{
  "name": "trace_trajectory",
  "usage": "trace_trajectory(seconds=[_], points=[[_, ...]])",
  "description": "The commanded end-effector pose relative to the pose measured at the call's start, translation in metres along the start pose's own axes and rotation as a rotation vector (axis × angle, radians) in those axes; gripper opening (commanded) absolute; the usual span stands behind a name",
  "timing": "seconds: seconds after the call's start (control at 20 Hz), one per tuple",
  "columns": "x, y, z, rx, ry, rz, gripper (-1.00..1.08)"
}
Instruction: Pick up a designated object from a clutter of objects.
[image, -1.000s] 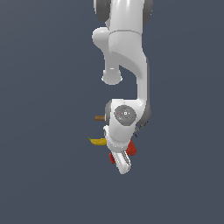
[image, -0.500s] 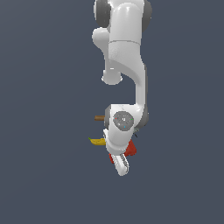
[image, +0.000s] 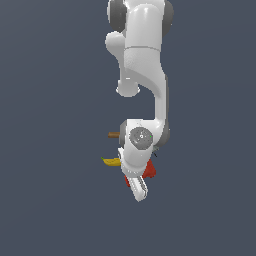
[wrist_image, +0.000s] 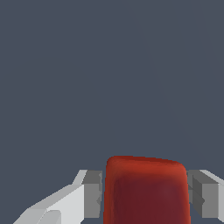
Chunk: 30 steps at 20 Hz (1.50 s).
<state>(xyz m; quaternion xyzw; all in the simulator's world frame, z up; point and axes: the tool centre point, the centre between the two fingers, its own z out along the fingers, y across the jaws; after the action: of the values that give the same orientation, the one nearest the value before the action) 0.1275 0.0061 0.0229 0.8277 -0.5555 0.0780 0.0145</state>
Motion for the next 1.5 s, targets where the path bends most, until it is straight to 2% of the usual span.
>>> trace_trajectory(seconds=[0.0, 0.35, 0.65, 1.45], points=[[0.0, 0.0, 0.0, 0.0, 0.0, 0.0, -1.0], [0.01, 0.006, -0.01, 0.0, 0.0, 0.0, -1.0], [0.034, 0.02, -0.036, 0.0, -0.001, 0.0, -1.0], [0.16, 0.092, -0.169, 0.001, -0.002, 0.0, -1.0]])
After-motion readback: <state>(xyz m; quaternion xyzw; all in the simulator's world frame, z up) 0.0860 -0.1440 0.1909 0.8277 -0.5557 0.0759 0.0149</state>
